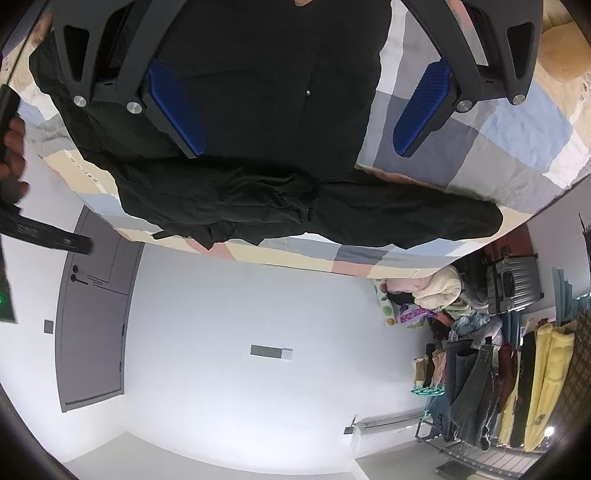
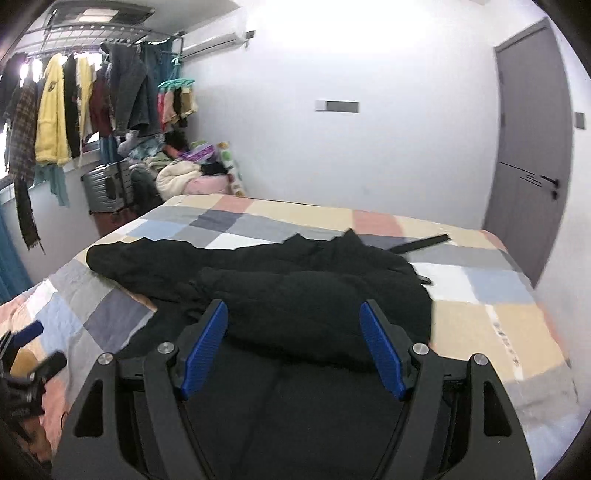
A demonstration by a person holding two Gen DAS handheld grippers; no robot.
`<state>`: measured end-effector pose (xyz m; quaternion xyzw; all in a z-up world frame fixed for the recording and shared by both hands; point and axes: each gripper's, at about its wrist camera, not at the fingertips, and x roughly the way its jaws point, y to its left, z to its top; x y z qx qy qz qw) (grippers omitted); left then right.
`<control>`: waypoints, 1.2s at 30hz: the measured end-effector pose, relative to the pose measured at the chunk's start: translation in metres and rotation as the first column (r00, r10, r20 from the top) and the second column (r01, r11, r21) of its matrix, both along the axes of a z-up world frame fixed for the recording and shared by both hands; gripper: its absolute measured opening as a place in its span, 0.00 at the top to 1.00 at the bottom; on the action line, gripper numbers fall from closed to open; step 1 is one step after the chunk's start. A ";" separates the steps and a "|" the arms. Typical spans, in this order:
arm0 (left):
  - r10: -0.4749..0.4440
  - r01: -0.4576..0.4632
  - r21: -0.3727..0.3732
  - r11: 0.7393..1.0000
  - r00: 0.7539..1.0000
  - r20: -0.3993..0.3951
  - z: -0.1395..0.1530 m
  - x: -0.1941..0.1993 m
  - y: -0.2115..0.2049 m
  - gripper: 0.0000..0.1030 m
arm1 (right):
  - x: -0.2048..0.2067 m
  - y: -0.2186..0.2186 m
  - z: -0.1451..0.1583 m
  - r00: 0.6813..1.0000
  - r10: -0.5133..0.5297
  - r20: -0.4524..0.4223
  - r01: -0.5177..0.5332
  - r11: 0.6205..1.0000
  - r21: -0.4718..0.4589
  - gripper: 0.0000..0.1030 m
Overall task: Fold large clothes
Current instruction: 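Open the right gripper and withdraw it from the folded sleeve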
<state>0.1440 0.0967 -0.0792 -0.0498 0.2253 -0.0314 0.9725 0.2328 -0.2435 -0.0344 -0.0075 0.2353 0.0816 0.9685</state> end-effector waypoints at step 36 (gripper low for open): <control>-0.064 0.066 -0.042 0.997 0.997 0.030 0.045 0.012 -0.017 0.00 | -0.168 -0.059 -0.049 0.978 -0.164 0.129 0.146 0.980 0.136 0.02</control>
